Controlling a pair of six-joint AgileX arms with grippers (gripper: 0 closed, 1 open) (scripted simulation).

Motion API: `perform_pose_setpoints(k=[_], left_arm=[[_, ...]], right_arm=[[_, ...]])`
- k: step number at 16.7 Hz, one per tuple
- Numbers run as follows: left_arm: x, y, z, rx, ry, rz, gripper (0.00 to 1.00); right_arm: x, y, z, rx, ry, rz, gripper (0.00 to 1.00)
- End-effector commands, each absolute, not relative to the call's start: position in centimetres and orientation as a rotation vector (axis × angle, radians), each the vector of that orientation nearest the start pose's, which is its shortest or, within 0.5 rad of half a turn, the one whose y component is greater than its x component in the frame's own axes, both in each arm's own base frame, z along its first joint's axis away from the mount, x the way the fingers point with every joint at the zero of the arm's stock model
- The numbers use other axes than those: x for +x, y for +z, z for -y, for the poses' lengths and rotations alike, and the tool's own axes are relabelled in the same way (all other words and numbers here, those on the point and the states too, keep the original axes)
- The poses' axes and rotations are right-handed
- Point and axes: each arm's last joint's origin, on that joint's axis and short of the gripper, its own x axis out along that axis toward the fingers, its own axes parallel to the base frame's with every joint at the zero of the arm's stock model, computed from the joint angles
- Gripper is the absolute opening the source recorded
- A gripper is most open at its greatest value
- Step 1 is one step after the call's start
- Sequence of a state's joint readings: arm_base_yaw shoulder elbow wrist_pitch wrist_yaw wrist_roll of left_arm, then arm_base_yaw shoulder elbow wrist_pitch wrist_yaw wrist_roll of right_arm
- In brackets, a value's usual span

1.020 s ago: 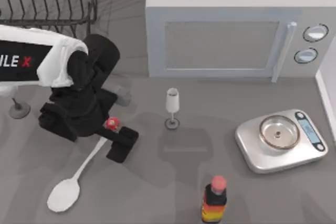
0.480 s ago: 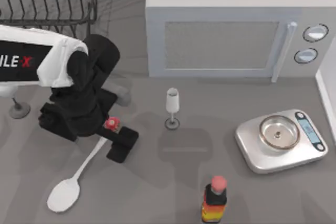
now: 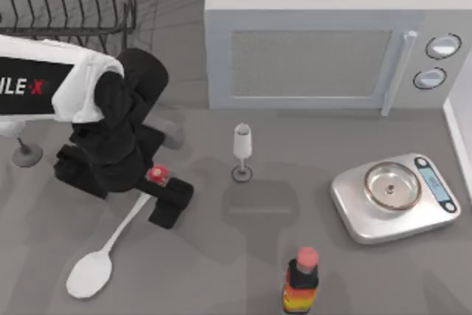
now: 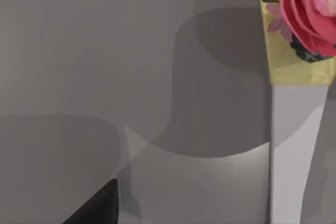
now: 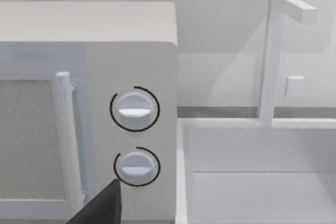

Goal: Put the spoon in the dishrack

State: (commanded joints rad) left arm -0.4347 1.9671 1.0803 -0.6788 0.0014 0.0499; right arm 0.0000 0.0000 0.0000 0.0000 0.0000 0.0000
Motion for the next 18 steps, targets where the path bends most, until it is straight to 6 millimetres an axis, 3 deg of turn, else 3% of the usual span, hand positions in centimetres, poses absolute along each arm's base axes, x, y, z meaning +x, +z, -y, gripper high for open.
perform_pose_setpoints(k=[1, 2, 5, 7, 11, 15, 18], left_arm=[[30.0, 9.2, 13.7, 0.374, -0.376, -1.533, 0.0], [30.0, 11.4, 13.7, 0.363, -0.379, -1.496, 0.0], [30.4, 12.2, 14.0, 0.366, -0.382, -1.494, 0.0], [31.2, 14.2, 14.4, 0.366, -0.384, -1.489, 0.0], [31.9, 20.3, 14.8, 0.371, -0.38, -1.518, 0.0], [31.1, 27.3, 14.3, 0.373, -0.378, -1.532, 0.0], [30.2, 30.8, 13.8, 0.365, -0.379, -1.503, 0.0]], right_arm=[[10.6, 16.0, 0.1, 0.0, 0.0, 0.0, 1.0], [10.6, 16.0, 0.1, 0.0, 0.0, 0.0, 1.0], [10.6, 16.0, 0.1, 0.0, 0.0, 0.0, 1.0], [10.6, 16.0, 0.1, 0.0, 0.0, 0.0, 1.0], [10.6, 16.0, 0.1, 0.0, 0.0, 0.0, 1.0], [10.6, 16.0, 0.1, 0.0, 0.0, 0.0, 1.0], [10.6, 16.0, 0.1, 0.0, 0.0, 0.0, 1.0]])
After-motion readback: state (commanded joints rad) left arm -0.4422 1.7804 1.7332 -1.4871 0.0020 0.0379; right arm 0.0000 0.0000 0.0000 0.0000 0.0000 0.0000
